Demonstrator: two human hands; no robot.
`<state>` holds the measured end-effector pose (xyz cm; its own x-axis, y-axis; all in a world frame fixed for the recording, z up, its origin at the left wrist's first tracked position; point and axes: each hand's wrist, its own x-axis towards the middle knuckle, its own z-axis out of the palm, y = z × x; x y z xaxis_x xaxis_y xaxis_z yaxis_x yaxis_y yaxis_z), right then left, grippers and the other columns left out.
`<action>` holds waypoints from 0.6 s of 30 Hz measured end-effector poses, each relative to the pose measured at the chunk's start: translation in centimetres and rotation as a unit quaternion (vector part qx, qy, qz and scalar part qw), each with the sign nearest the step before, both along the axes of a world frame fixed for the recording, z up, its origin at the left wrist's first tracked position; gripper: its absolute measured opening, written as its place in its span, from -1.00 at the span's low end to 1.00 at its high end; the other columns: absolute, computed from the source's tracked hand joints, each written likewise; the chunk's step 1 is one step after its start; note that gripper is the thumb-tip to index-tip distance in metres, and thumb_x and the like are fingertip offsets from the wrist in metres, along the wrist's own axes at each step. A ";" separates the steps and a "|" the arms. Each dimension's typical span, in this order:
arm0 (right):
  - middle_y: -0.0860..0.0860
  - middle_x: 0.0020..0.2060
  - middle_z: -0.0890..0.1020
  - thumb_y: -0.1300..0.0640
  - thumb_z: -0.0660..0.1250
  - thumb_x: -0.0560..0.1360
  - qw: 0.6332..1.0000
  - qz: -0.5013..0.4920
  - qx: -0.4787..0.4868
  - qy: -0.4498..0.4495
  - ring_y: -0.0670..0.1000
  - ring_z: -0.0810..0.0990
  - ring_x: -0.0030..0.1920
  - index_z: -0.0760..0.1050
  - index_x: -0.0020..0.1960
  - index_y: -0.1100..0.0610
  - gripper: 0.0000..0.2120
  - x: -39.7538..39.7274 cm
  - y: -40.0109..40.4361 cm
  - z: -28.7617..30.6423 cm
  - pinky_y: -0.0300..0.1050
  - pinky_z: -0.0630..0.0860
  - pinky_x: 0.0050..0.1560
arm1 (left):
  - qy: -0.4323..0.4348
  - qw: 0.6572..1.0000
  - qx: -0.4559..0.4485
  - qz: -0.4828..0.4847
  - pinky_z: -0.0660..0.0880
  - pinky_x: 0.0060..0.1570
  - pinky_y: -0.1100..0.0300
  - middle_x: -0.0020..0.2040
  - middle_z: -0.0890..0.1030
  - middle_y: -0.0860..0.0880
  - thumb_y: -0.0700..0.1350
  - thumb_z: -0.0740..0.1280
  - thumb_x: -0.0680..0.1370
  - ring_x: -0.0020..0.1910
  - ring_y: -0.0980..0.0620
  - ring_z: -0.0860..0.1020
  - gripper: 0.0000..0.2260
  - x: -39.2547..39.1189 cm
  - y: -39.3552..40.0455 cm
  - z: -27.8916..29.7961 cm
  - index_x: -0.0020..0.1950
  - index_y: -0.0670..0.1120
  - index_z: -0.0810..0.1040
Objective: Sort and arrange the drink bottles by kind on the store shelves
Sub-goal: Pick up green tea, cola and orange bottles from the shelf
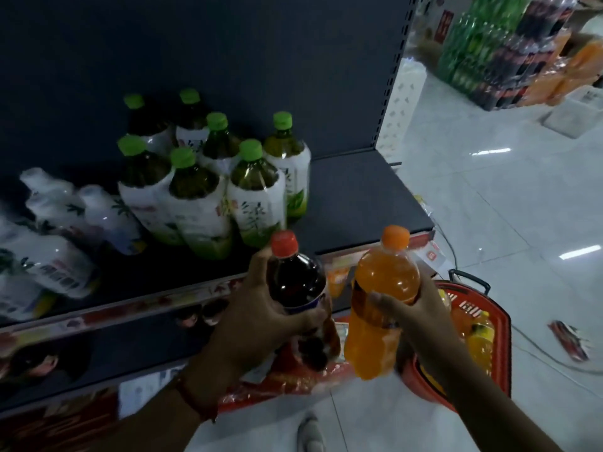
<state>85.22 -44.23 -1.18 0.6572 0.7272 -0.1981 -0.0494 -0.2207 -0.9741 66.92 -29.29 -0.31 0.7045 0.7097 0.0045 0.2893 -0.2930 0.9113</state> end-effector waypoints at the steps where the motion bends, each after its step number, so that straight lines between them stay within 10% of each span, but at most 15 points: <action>1: -0.11 0.16 0.52 -0.29 0.56 0.03 1.000 0.004 -0.012 0.002 -0.04 0.56 0.10 0.25 0.33 -0.22 -0.06 -1.2 -0.3 -0.6 -0.10 0.55 -0.10 | -0.003 0.999 -0.031 0.010 0.54 0.16 0.22 0.12 0.57 0.29 0.11 0.66 0.23 0.12 0.33 0.56 -0.22 -1.6 -0.2 -1.3 0.31 0.22 0.31; 6: -0.09 0.10 0.54 -0.43 0.55 -0.23 0.997 -0.011 -0.075 0.036 -0.02 0.58 0.05 0.30 0.23 -0.21 0.09 -6.8 -0.9 -3.5 -0.12 0.51 -0.17 | 0.019 0.985 -0.149 0.083 0.55 0.18 0.10 0.13 0.62 0.21 0.16 0.66 0.17 0.12 0.23 0.60 -0.26 -9.7 -0.2 -7.4 0.24 0.30 0.38; 18: -0.17 0.13 0.49 -0.12 0.58 0.09 0.987 0.014 -0.150 -0.054 -0.06 0.51 0.11 0.24 0.31 -0.17 -0.13 -12.4 4.4 -14.3 -0.04 0.50 0.03 | 0.062 0.948 -0.156 0.272 0.53 0.20 0.05 0.15 0.59 0.17 0.09 0.66 0.22 0.15 0.15 0.58 -0.20 -17.3 4.2 -20.0 0.36 0.11 0.37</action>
